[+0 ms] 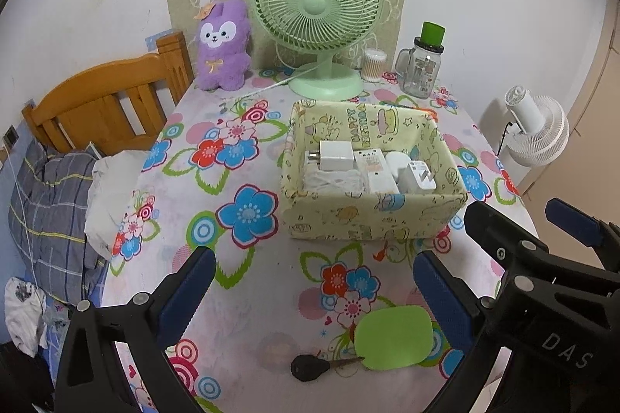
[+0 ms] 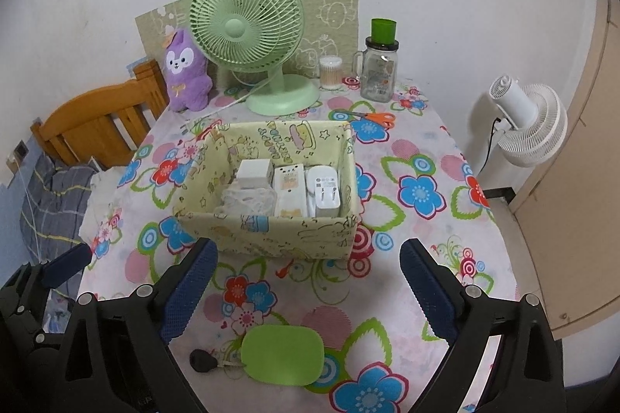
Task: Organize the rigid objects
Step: 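Lower the right tool toward the green rounded lid while the left tool approaches the black key fob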
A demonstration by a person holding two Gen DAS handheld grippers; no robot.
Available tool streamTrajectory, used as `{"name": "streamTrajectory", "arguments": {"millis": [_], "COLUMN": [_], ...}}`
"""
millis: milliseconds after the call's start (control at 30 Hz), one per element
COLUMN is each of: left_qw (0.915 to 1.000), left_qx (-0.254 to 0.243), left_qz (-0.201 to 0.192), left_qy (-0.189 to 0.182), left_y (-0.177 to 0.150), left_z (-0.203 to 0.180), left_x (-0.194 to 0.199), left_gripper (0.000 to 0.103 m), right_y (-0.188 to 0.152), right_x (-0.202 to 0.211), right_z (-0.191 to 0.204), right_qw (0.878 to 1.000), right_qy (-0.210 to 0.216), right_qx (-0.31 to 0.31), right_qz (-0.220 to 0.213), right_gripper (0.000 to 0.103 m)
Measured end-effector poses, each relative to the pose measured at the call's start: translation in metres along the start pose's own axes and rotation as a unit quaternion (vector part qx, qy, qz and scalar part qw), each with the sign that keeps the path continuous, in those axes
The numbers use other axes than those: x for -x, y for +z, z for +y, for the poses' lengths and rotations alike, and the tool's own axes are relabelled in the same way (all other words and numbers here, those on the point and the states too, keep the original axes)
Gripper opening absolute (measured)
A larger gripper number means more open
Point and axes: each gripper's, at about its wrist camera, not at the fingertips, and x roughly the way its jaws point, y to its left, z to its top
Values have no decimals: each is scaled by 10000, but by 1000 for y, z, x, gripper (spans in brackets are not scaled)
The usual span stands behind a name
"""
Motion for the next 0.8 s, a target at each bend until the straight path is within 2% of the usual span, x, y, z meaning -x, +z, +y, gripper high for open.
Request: {"name": "streamTrajectory", "arguments": {"millis": [800], "left_qw": [9995], "left_qx": [-175], "left_qz": [266], "left_qy": [-17], "left_y": [-46], "left_z": [19], "left_x": [-38], "left_gripper": [103], "right_y": [-51], "right_x": [-40], "right_z": [18], "right_qw": [9989], "right_qy": [-118], "right_qx": [-20], "right_qz": [460], "right_gripper": [97]}}
